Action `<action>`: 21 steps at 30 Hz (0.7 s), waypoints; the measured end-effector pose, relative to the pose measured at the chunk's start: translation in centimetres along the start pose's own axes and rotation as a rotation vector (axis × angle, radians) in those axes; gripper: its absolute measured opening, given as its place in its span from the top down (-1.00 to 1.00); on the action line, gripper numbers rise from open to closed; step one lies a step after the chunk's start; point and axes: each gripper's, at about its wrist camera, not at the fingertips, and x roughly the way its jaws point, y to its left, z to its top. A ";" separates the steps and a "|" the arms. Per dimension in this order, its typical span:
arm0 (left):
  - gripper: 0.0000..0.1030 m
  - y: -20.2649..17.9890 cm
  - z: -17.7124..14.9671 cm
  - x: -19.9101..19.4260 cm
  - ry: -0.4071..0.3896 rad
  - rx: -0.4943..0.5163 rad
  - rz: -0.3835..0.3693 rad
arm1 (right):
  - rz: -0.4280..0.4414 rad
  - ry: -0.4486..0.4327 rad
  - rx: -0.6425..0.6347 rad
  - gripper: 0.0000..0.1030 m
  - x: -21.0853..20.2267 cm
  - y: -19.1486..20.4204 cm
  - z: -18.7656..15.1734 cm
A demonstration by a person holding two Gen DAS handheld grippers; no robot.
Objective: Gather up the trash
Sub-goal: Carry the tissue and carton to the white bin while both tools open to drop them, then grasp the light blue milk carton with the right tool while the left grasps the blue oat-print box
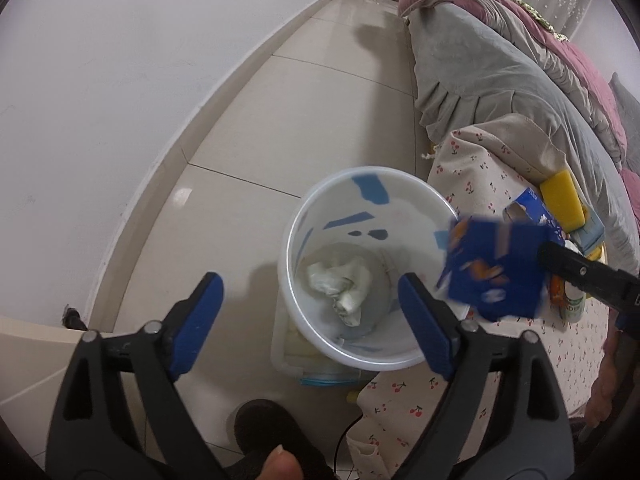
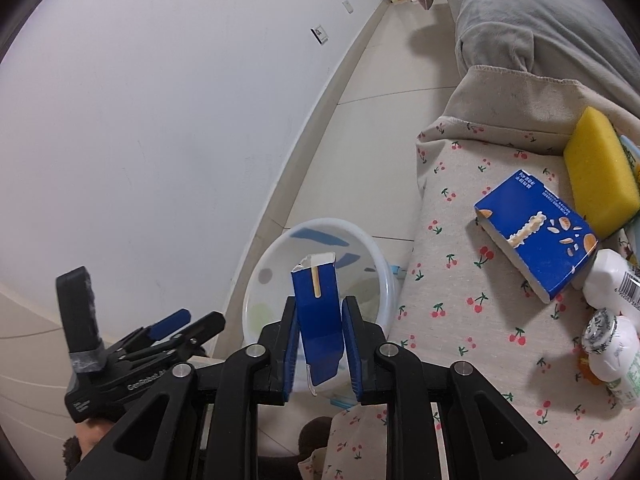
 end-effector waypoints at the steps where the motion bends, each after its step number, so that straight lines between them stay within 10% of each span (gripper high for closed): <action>1: -0.83 -0.1 0.1 -0.1 -0.005 0.000 0.001 | -0.004 0.005 0.003 0.25 0.2 -0.1 0.1; 4: -0.87 -0.5 0.1 -0.4 -0.017 0.007 -0.004 | -0.015 -0.010 0.021 -0.19 0.1 -0.3 0.1; 21: -0.89 -2.8 0.0 -0.4 0.008 0.041 -0.025 | -0.185 -0.108 -0.054 -0.42 -6.7 -3.6 -0.9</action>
